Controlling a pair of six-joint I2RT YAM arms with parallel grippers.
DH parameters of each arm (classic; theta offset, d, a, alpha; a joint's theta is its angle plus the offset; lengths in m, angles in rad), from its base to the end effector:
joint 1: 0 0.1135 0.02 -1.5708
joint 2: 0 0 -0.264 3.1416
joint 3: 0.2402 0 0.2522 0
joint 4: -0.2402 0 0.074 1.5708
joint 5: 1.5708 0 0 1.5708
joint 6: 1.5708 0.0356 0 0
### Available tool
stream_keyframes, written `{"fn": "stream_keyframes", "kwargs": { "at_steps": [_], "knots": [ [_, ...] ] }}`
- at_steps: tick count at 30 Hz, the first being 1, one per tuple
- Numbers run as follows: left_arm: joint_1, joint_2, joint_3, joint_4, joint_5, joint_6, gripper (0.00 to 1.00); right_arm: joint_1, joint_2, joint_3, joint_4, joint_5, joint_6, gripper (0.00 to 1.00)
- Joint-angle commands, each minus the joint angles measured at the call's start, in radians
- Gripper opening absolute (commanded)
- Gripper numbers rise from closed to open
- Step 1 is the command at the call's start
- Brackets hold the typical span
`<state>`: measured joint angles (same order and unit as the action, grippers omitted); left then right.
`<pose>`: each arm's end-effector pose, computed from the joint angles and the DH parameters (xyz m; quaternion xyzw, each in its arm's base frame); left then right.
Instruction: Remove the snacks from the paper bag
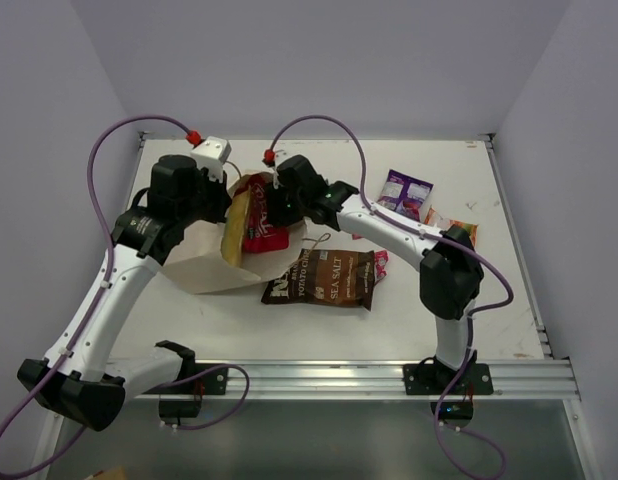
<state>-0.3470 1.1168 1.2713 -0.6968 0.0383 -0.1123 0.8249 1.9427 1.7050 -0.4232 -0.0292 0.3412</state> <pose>0.2167 -0.0798 0.3912 0.1113 0.8634 -0.1282 0.4751 0.3078 0.3346 0.2928 -0.2213 0.8705 0.2528 0.3596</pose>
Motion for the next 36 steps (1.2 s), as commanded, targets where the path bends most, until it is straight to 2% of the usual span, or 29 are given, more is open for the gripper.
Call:
{"fn": "stream_keyframes", "kwargs": {
  "at_steps": [1, 2, 3, 4, 8, 11, 19, 25, 27, 31, 32, 36],
  "knots": [
    [0.008, -0.022, -0.003, 0.043, 0.0, -0.003, 0.0, 0.003, -0.013, -0.021, 0.086, -0.04, 0.006, 0.24],
    [0.008, -0.022, -0.003, 0.043, -0.003, -0.003, 0.0, 0.003, -0.024, -0.03, 0.099, -0.04, 0.001, 0.15],
    [0.009, -0.022, -0.003, 0.043, -0.006, -0.003, 0.0, 0.003, -0.037, -0.048, 0.112, -0.038, -0.002, 0.02],
    [0.008, -0.022, -0.006, 0.045, -0.014, -0.003, 0.0, 0.003, -0.072, -0.056, 0.135, -0.041, -0.008, 0.0],
    [0.008, -0.015, -0.024, 0.042, -0.07, -0.004, 0.0, 0.003, -0.195, -0.071, 0.143, -0.092, -0.016, 0.0],
    [0.008, 0.018, -0.026, 0.028, -0.123, -0.018, 0.0, 0.003, -0.275, 0.004, 0.063, -0.152, -0.028, 0.0],
    [0.008, 0.08, -0.015, 0.022, -0.184, -0.055, 0.0, 0.002, -0.347, 0.332, -0.159, -0.238, -0.041, 0.0],
    [0.008, 0.094, 0.0, 0.023, -0.178, -0.058, 0.0, -0.01, -0.329, 0.55, -0.192, -0.351, -0.008, 0.0],
    [0.008, 0.095, 0.01, 0.022, -0.186, -0.056, 0.0, -0.023, -0.33, 0.622, -0.192, -0.345, -0.01, 0.0],
    [0.008, 0.097, 0.016, 0.014, -0.195, -0.052, 0.0, -0.118, -0.358, 0.682, -0.184, -0.301, 0.013, 0.0],
    [0.008, 0.097, 0.016, 0.01, -0.198, -0.05, 0.0, -0.185, -0.364, 0.677, -0.181, -0.305, 0.027, 0.0],
    [0.008, 0.089, 0.007, 0.0, -0.209, -0.049, 0.0, -0.323, -0.403, 0.592, -0.157, -0.264, 0.038, 0.0]
  ]
}}
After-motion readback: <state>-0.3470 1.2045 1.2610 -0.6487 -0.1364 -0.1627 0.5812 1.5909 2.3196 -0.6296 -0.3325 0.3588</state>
